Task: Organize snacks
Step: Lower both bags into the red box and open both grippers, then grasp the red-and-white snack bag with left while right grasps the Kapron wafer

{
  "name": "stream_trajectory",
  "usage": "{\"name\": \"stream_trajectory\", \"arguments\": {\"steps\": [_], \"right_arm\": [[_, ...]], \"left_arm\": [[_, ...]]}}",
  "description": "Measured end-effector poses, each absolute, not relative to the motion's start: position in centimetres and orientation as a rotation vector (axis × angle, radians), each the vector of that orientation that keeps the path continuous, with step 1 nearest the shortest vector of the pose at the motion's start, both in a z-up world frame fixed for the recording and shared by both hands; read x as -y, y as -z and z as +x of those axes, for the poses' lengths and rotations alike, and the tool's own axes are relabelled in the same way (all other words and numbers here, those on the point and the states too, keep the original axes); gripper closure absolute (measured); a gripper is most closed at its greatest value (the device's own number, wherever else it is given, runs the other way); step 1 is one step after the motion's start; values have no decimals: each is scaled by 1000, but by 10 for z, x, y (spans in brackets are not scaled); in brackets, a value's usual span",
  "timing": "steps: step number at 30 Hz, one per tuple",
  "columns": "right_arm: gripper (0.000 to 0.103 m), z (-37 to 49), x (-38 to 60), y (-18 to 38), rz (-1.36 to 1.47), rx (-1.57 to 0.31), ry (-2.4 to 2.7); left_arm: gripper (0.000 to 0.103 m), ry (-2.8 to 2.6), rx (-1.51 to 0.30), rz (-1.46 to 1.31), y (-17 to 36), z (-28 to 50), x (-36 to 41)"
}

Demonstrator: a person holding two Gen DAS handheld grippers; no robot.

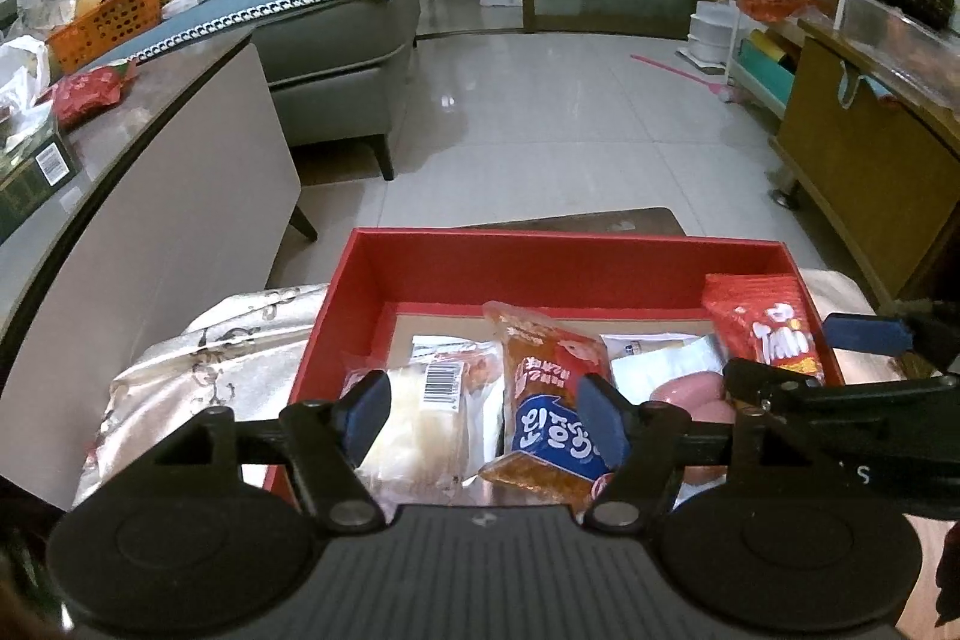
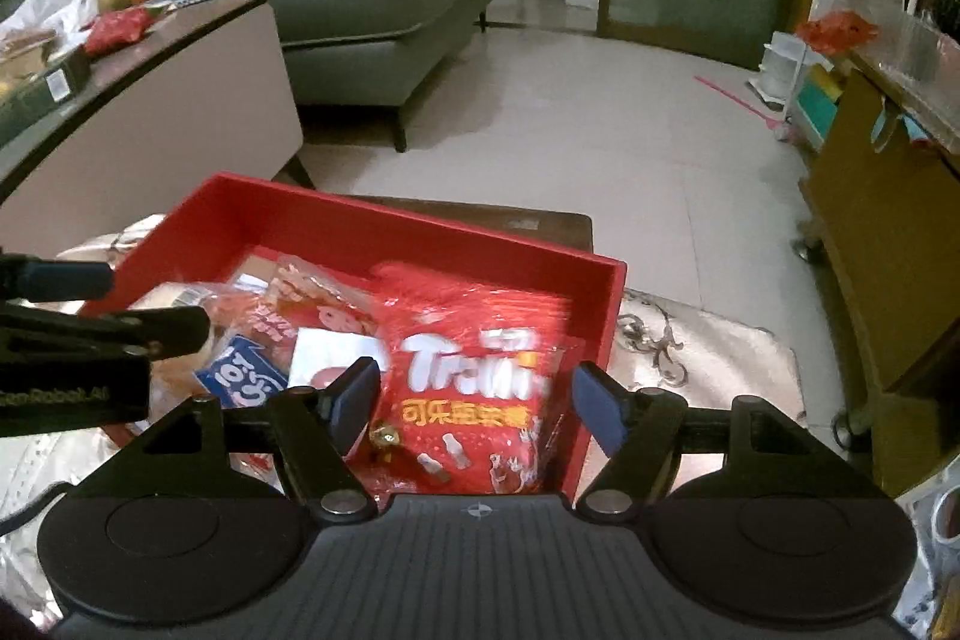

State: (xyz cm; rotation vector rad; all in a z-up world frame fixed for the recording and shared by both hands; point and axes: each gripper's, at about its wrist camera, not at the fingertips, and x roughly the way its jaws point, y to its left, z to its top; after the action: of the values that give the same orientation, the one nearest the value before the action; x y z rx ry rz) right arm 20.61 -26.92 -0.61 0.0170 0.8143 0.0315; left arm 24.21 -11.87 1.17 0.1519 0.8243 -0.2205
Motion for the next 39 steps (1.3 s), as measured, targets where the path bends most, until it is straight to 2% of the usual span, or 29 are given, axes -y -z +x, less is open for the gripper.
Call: {"name": "stream_trajectory", "arguments": {"steps": [14,18,28,39], "right_arm": [[22,172,248,-32,132,-784,-157],[19,155,237,-29,146,-815,-186],[16,127,209,-7,135,-928,-258],[16,126,189,31,121,-1068,-278]], "left_arm": [[41,227,-799,130,-37,201,82],[36,247,-807,147,-37,175,62],[35,301,-981,213,3,111,10],[35,409,-1105,419,56,70,30]]}}
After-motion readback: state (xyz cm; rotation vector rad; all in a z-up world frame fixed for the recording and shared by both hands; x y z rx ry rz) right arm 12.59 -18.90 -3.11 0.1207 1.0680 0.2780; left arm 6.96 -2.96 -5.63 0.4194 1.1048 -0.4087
